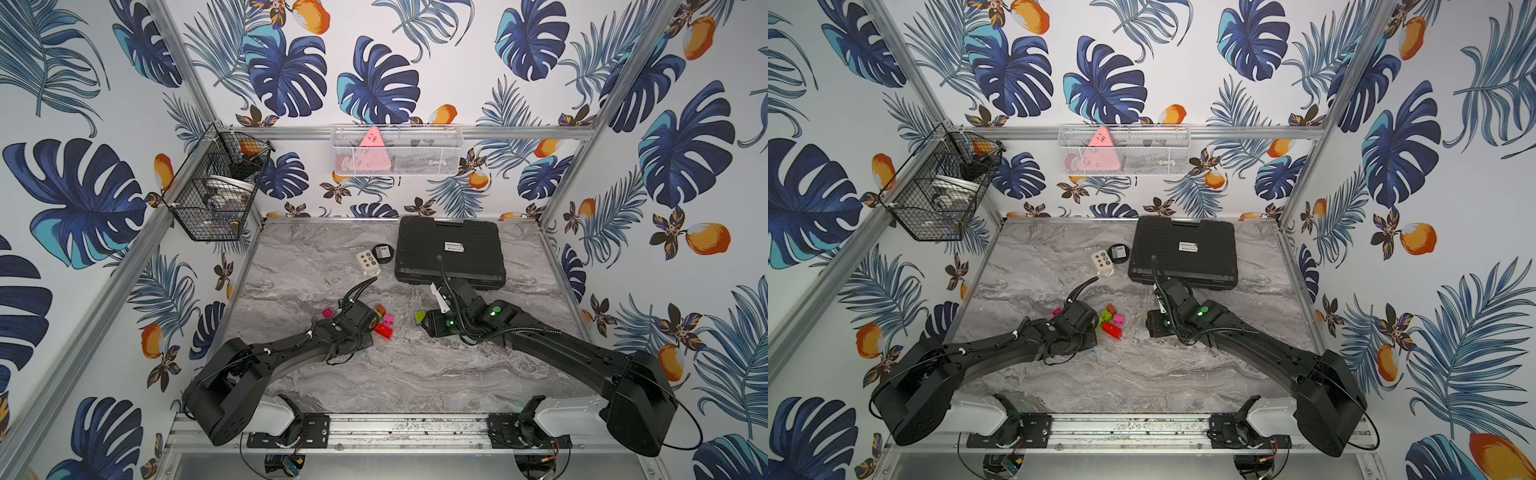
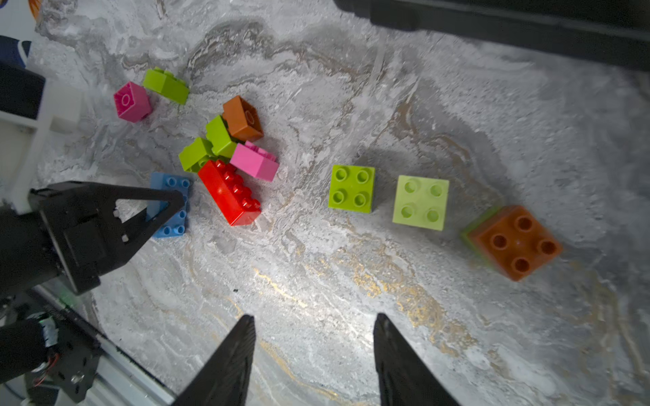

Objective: Assemble the letter h with lego
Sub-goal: Adjust the lego brick at the center of the board.

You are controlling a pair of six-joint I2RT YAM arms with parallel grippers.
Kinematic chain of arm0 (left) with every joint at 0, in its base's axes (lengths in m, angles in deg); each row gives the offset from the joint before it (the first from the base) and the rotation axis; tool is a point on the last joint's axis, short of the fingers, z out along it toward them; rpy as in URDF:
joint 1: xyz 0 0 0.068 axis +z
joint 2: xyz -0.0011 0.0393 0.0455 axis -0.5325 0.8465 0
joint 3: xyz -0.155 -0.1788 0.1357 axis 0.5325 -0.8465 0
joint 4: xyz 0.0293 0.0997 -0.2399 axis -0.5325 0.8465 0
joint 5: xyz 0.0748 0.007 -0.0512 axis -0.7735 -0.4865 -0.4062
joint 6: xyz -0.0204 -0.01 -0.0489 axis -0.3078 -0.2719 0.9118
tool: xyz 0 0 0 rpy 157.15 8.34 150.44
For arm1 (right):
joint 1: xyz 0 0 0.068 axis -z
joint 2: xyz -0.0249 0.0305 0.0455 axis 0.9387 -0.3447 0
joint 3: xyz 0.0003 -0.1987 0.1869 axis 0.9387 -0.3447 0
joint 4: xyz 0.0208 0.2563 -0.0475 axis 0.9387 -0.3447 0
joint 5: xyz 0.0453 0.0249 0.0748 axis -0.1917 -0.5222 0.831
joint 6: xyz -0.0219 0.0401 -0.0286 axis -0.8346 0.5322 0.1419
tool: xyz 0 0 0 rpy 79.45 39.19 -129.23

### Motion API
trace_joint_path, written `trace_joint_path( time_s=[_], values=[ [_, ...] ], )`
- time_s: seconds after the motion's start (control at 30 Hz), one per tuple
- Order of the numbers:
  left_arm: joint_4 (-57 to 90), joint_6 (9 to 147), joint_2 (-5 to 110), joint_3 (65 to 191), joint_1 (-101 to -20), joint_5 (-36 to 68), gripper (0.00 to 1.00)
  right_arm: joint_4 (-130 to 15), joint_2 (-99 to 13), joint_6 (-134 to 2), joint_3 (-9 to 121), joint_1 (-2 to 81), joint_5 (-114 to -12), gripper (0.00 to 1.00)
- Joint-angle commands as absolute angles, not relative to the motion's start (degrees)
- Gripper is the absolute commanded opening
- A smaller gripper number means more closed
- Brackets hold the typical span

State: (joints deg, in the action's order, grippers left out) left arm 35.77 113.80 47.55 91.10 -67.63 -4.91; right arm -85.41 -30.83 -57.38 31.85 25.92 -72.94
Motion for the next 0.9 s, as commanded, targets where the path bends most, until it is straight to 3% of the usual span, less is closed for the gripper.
trace_joint_path(
  time_s=[0.0,0.27,0.57,0.87],
  values=[
    [29.3,109.8,43.4,89.7,-67.3,0.3,0.17,-81.3,-29.9,-54.0,30.2,26.0,-63.8,0.57],
    [17.5,114.8,36.4,87.2,-67.2,15.9,0.21,-66.2,-24.5,-42.6,21.3,25.3,-49.8,0.58],
    [5.3,128.6,40.6,85.3,-67.1,28.1,0.23,-64.3,-26.9,-43.6,22.7,14.9,-63.8,0.6],
    [-2.6,135.7,42.0,82.6,-67.1,30.9,0.23,-63.8,-31.9,-37.7,24.0,13.4,-70.9,0.59]
  ],
)
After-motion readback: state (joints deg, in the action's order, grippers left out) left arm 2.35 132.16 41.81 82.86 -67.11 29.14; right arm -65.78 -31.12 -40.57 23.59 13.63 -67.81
